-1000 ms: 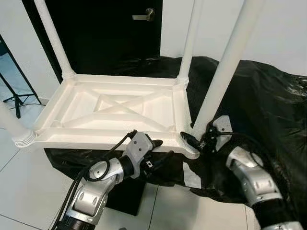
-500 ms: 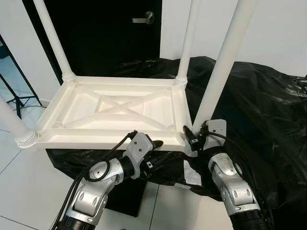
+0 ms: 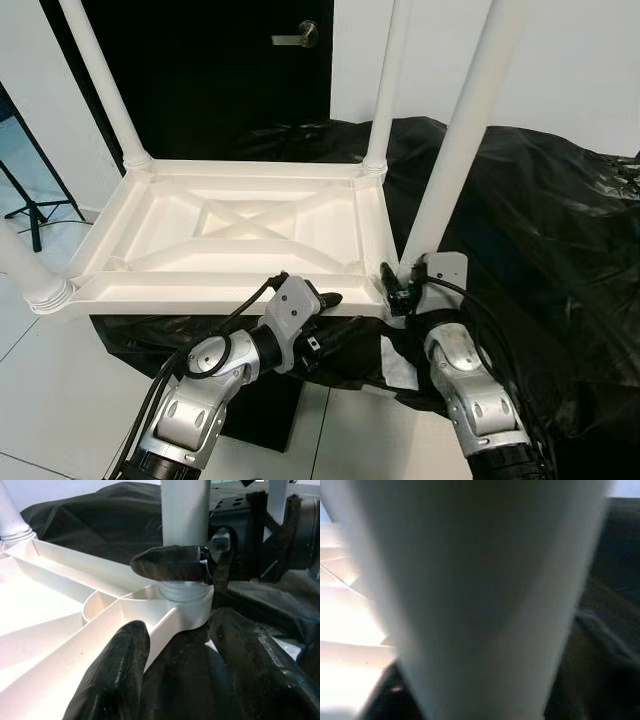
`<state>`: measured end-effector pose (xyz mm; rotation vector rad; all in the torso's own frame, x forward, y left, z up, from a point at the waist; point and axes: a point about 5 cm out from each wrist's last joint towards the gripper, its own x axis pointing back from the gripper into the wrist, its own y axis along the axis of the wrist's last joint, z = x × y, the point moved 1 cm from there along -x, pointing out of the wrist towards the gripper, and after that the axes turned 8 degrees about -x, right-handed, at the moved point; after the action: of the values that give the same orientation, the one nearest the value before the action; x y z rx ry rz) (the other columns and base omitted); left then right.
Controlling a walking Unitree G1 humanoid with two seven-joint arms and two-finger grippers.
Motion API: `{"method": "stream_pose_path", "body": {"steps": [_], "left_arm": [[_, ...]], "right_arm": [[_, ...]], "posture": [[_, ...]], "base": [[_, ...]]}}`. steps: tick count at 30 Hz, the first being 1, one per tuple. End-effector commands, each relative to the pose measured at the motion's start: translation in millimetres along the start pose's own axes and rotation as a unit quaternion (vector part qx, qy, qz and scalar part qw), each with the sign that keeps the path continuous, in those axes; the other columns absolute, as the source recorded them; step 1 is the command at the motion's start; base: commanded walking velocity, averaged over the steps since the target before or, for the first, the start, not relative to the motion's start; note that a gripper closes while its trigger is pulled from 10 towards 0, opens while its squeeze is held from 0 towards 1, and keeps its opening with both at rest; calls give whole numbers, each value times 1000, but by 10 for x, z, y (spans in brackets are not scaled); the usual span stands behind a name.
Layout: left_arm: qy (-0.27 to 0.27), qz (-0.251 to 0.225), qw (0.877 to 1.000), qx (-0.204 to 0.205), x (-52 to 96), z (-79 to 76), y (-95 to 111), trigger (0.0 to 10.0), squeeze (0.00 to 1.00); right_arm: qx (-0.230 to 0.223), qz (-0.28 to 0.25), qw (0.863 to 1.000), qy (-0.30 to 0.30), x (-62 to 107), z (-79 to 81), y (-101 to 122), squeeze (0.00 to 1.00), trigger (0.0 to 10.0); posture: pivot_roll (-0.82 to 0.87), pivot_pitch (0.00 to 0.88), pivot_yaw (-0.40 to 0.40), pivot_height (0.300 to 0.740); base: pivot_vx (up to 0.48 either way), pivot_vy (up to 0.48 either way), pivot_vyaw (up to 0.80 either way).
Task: Building children table
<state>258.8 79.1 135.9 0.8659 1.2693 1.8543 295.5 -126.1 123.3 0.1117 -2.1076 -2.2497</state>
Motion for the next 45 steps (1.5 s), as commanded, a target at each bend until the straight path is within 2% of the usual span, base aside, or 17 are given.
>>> {"method": "stream_pose_path", "body": {"steps": [1,6,8,9,12,20,21,22,23,24,25,27,29,37,38,41,45], "left_arm": [[7,3,1000,-3,-27,-4,-10,10000,0],[9,4,1000,-2,-22,-16,-16,10000,0],[9,4,1000,-1,-23,-17,-20,10000,0],[9,4,1000,-2,-23,-11,-19,10000,0],[7,4,1000,-4,-19,1,-18,10000,0],[4,8,1000,-8,18,14,-28,10000,0],[4,8,1000,-8,25,18,-30,10000,0],[4,8,1000,-8,25,18,-30,10000,0],[5,9,1000,-9,31,23,-31,10000,0],[5,9,1000,-9,31,23,-31,10000,0],[6,9,1000,-9,31,25,-30,10000,0],[7,8,1000,-9,28,22,-25,10000,0],[7,7,1000,-9,26,15,-25,10000,0],[7,7,1000,-10,18,2,-34,10000,0],[7,7,1000,-9,8,-1,-30,10000,0],[5,6,1000,-8,-1,-11,-30,10000,0],[2,6,1000,-8,-7,-20,-33,10000,0]], "right_arm": [[-4,4,1000,6,18,-59,-22,1000,10000],[-5,-3,999,51,60,-137,6,1000,10000],[5,2,995,99,85,-184,1,1000,10000],[14,11,990,139,86,-214,-8,0,10000],[24,29,977,211,64,-262,-10,0,10000],[61,52,948,307,-43,-299,42,0,10000],[70,57,943,322,-59,-293,45,0,8471],[70,57,943,322,-59,-293,45,0,8471],[81,64,934,341,-88,-271,48,0,6118],[81,64,934,341,-88,-271,48,0,6118],[93,69,927,357,-112,-243,44,0,706],[99,75,920,372,-124,-215,36,0,0],[102,80,913,388,-132,-201,35,0,0],[86,93,916,382,-77,-327,-7,0,0],[72,94,928,354,-64,-394,-32,0,9608],[67,92,945,305,-41,-442,-66,0,10000],[78,91,957,263,-27,-459,-95,0,10000]], "posture": [[-4,0,-41,740],[-2,0,-42,740],[-4,0,-40,740],[-5,0,-37,740],[-7,0,-33,740],[7,0,-34,740],[7,0,-34,740],[7,0,-34,740],[7,0,-34,740],[7,0,-34,740],[11,0,-37,740],[13,0,-40,740],[15,0,-45,740],[12,0,-48,740],[7,0,-46,740],[0,0,-41,740],[-6,0,-39,740]], "base": [[0,0,0],[0,0,0],[0,0,0],[0,0,0],[0,0,0],[0,0,0],[0,0,0],[0,0,0],[0,0,0],[0,0,0],[0,0,0],[0,0,0],[0,0,0],[0,0,0],[0,0,0],[0,0,0],[0,0,0]]}}
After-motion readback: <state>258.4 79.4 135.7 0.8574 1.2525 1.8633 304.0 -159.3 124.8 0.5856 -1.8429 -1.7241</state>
